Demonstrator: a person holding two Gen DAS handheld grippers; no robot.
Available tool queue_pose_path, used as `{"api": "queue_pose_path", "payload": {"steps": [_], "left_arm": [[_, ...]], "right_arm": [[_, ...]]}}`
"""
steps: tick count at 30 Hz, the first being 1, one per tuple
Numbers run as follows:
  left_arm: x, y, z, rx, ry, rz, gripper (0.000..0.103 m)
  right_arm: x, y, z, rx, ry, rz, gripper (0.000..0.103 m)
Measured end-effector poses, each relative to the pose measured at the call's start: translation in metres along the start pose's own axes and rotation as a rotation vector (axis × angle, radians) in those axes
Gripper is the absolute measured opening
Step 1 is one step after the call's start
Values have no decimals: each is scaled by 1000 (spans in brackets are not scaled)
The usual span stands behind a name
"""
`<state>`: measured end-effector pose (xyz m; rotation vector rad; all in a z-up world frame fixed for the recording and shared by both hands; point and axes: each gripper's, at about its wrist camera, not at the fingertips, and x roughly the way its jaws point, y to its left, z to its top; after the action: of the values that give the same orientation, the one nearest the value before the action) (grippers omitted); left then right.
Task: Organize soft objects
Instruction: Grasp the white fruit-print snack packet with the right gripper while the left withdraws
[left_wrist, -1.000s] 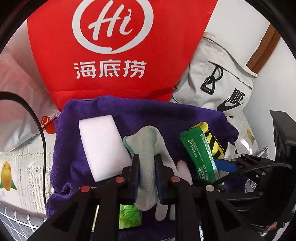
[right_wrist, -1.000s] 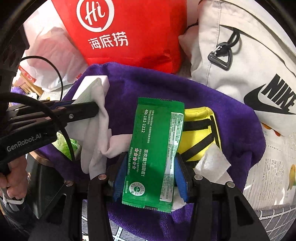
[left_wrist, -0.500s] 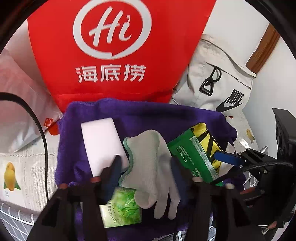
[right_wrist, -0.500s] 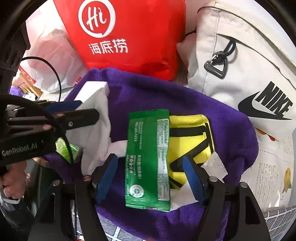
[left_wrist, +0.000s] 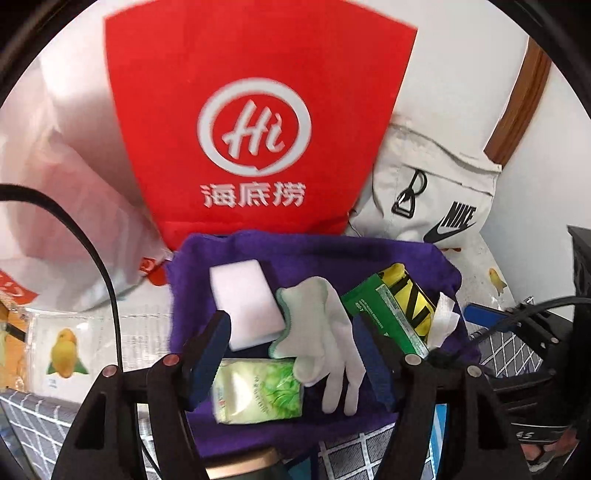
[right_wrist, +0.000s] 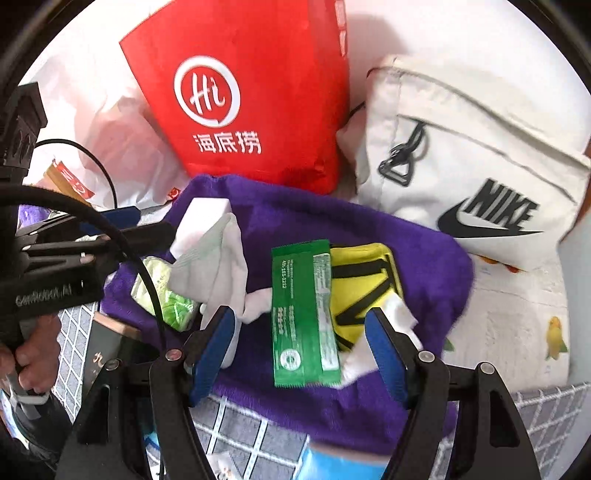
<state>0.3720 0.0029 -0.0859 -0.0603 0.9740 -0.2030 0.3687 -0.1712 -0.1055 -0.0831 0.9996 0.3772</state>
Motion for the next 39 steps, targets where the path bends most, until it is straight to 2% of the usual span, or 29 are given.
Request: {"api": "queue_pose_path", "payload": {"steps": [2, 5, 8, 11, 14, 19, 21, 26, 29, 36, 39], "left_arm": [[-13, 3, 0, -6, -26, 8, 67], [-39, 9, -7, -25, -71, -19, 68], [-52, 12, -15, -35, -54, -34, 68], [-69, 15, -29, -37, -45, -29, 68], [-88, 14, -47, -15, -42, 12, 68], [-116, 17, -87, -3, -36, 43, 68], [-123, 23, -104, -29, -24, 41, 68], [-130, 29, -144, -78, 9, 0, 68], [-135, 28, -163, -89, 20, -7, 68], [-140, 34, -187, -122, 15, -48, 68], [-138, 40, -191, -141, 15, -59, 68]], "right_arm": [[-14, 0, -5, 6, -2, -1, 73], [-38, 0, -19, -4, -10, -16, 73], [-61, 1, -39, -3, -28, -20, 73], [-68, 4, -57, 17, -22, -4, 73], [-71, 11, -78, 32, -2, 9, 73], [-85, 36, -120, -7, -11, 44, 73], [-87, 51, -138, -29, -6, 66, 73], [-65, 90, -165, -134, 37, 76, 72], [-35, 109, -171, -196, 102, 34, 71], [12, 115, -166, -196, 155, -44, 67], [21, 115, -169, -196, 166, -52, 59]]}}
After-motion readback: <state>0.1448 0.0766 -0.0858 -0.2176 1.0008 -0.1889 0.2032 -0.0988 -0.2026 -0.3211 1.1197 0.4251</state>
